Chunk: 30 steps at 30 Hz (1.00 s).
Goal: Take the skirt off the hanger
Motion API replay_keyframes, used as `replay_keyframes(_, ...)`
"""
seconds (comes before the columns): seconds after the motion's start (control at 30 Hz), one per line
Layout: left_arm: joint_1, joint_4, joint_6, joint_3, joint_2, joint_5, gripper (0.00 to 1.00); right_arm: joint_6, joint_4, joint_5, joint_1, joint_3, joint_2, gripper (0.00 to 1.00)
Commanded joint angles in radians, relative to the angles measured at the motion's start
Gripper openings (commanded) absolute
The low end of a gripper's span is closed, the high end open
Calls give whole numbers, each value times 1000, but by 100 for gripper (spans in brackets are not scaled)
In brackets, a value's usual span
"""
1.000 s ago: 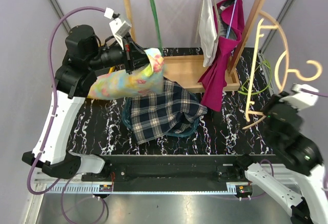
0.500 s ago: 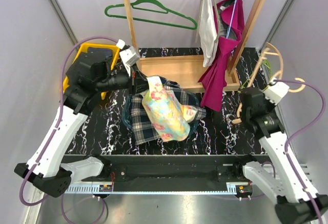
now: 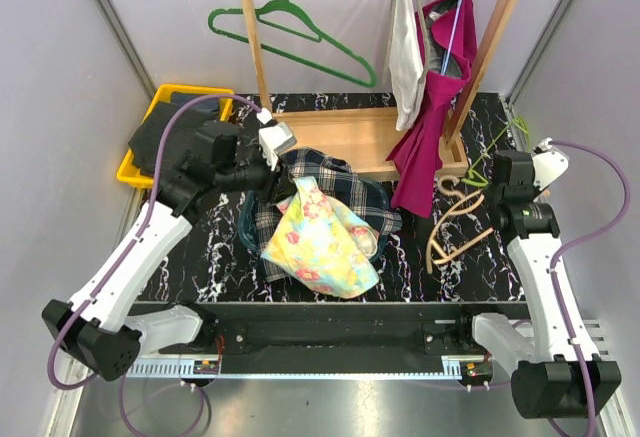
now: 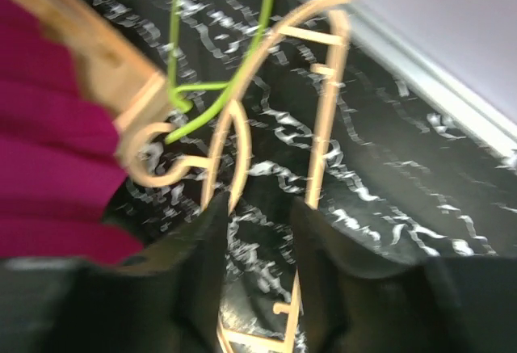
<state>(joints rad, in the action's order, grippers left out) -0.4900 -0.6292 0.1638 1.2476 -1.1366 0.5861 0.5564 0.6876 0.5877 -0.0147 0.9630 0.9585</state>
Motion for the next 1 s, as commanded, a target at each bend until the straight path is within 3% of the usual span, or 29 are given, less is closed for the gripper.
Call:
replay_keyframes(0.0, 4, 42, 85, 16, -49, -132, 34, 11, -27, -161, 1, 36, -35, 50)
replay_keyframes(0.27, 62, 189, 167, 194, -189, -422, 16, -21, -86, -365, -1, 218, -101, 58)
replay_keyframes(0.33, 64, 224, 186, 236, -244, -534, 19, -18, -137, -446, -1, 327, -61, 58)
replay_keyframes(0.37, 61, 232, 225, 236, -259, -560, 28, -9, -145, -466, 1, 368, -37, 58)
replay_keyframes(0.47, 35, 203, 249, 227, -311, -607, 38, 20, -160, -563, -2, 532, 77, 58)
replay_keyframes(0.57, -5, 135, 250, 142, -305, -592, 76, 16, -213, -615, -22, 647, 169, 58)
replay_keyframes(0.6, -39, 128, 249, 109, -281, -592, 94, 4, -239, -615, -43, 705, 192, 58)
replay_keyframes(0.63, -56, 128, 249, 43, -270, -592, 99, -3, -247, -612, -56, 738, 245, 58)
replay_keyframes(0.8, -94, 129, 235, -57, -218, -627, 99, -71, -237, -594, -168, 1023, 439, 58)
replay_keyframes(0.97, -93, 74, 229, 88, -129, -645, 99, -113, -156, -542, -223, 1233, 631, 58)
